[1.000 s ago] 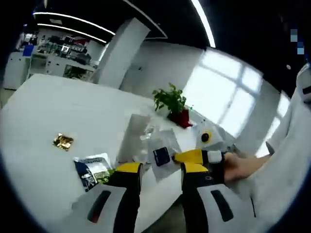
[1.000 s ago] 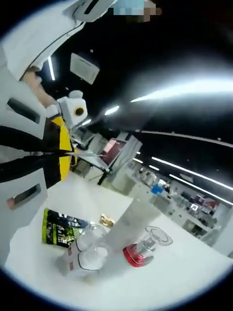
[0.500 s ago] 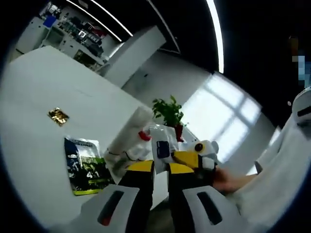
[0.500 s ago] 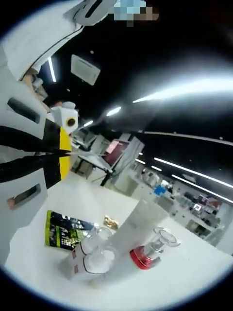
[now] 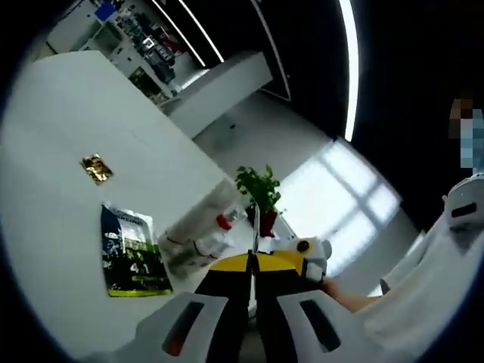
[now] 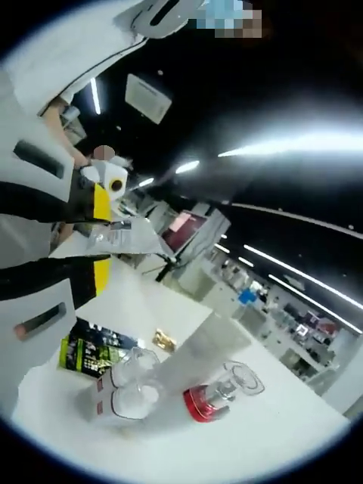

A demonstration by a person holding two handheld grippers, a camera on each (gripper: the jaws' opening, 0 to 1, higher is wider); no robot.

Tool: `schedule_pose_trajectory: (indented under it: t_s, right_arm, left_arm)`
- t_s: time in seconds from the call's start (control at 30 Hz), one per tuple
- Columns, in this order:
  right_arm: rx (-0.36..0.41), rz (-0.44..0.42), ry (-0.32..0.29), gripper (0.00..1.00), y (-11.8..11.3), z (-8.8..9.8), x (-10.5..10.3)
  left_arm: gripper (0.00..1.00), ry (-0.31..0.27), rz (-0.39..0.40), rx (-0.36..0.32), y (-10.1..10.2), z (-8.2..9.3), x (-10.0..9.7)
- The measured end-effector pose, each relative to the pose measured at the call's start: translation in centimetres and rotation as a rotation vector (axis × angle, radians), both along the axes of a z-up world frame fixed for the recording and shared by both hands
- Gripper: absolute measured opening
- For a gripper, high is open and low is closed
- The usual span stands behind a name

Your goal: Arrange the skincare products in the storage area until every visible bottle or jar stands upright without overlapping.

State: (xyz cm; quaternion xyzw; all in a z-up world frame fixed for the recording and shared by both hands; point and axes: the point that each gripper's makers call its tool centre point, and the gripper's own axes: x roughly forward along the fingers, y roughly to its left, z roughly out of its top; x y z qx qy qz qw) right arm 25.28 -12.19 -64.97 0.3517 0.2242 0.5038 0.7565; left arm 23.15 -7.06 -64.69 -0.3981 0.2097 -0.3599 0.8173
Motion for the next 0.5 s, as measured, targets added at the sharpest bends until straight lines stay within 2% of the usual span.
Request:
schedule_pose_trajectory:
  t_s: [0.07, 0.23, 0.33, 0.4, 0.5]
  right_arm:
    - [-0.041, 0.006, -0.017, 0.24, -0.1, 0.0, 0.4]
    - [-0.134, 0.061, -0.123, 0.32, 0.9, 1.5, 1.4]
    - [-0.174, 0.117, -0.188, 0.28, 2.4, 2.3, 1.8]
    - [-0.196, 0.157, -0.208, 0.25, 3.3, 2.2, 1.7]
    - [-0.226, 0.171, -0.216, 0.17, 4.1, 1.6, 2.2]
  left_arm:
    - [0.01, 0.003, 0.000, -0.010, 0.4, 0.2, -0.1]
    - [0.01, 0.021, -0.021, -0.041, 1.0, 0.6, -0.6]
    - [0.01, 0.024, -0.032, -0.043, 1.0, 0.7, -0.9]
    - [0.01, 0.030, -0.031, -0.039, 1.1, 0.6, -0.9]
    - [0.01, 0.039, -0.023, -0.029, 1.5, 0.2, -0.9]
